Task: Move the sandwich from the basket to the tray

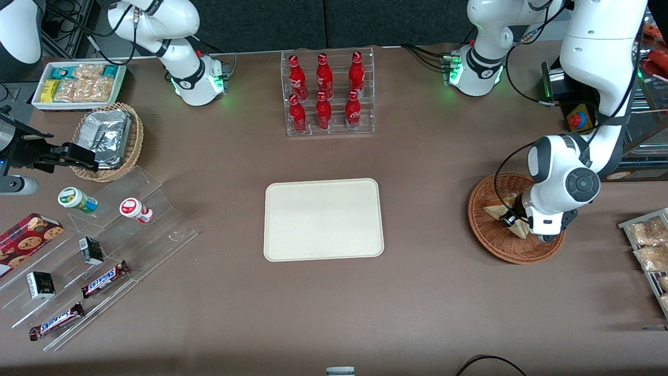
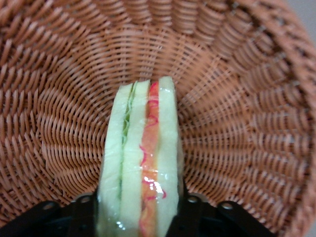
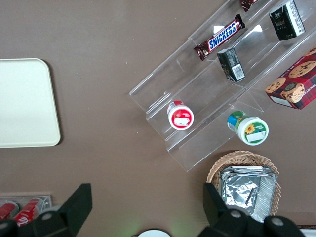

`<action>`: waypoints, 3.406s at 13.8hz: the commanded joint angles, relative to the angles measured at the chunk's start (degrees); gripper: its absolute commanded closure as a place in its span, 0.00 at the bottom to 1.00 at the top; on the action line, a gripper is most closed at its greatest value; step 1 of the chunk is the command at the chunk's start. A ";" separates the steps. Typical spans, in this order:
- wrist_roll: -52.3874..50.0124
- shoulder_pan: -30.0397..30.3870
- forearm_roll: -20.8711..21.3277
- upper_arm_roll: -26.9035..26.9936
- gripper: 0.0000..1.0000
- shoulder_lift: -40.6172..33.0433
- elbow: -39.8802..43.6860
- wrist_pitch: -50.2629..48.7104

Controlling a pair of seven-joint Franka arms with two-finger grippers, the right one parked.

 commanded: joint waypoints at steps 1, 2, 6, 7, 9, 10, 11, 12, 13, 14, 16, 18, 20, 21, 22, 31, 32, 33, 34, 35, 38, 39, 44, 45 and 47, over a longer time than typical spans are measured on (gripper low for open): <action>0.98 0.14 0.73 -0.29 1.00 -5.54 3.74 -8.45; 2.12 -0.12 0.38 -0.38 1.00 -6.43 7.60 -14.77; 2.75 -2.32 -2.07 -4.67 0.97 -5.83 26.23 -35.19; 2.23 -2.49 -3.65 -6.95 0.95 -5.47 29.57 -37.92; 0.30 -4.33 -4.46 -11.26 0.95 -4.42 33.46 -39.00; -1.89 -6.43 -4.46 -12.49 0.95 -4.16 34.17 -38.92; -3.65 -9.32 -4.46 -12.77 0.95 -3.54 34.70 -38.48; -4.28 -12.14 -4.46 -12.77 0.95 -2.75 35.58 -38.39; -4.20 -15.30 -4.37 -12.77 0.95 -1.18 37.24 -38.30; -4.20 -18.20 -4.28 -12.77 0.95 0.92 39.34 -38.21; -2.45 -22.08 -3.67 -12.77 0.95 6.37 44.61 -37.25; 0.45 -25.94 -3.40 -12.59 0.95 12.61 50.85 -36.90; 0.29 -29.64 0.10 -12.68 0.95 18.06 55.43 -35.67; 0.20 -31.22 1.16 -12.59 0.95 19.91 55.97 -32.88; -0.32 -32.63 2.21 -12.33 0.94 21.50 55.98 -29.02; -2.96 -37.56 8.90 -12.24 0.91 33.19 56.06 -18.02; -4.10 -37.56 8.90 -12.16 0.91 34.16 56.06 -16.26; -5.67 -37.56 8.90 -12.15 0.90 34.95 56.06 -14.50; -7.17 -37.56 8.90 -12.15 0.90 35.48 56.06 -12.66; -8.23 -37.56 8.90 -12.15 0.90 36.01 56.06 -11.33; -8.68 -37.56 8.90 -12.15 0.60 36.28 55.71 -11.14; -8.68 -37.39 8.90 -12.15 0.01 36.02 55.62 -11.32; -8.33 -32.75 7.68 -12.50 0.00 28.39 55.80 -18.59; -7.89 -30.82 7.67 -12.77 0.00 25.23 55.28 -21.92; -4.31 -28.26 4.96 -12.77 0.00 20.92 54.84 -28.60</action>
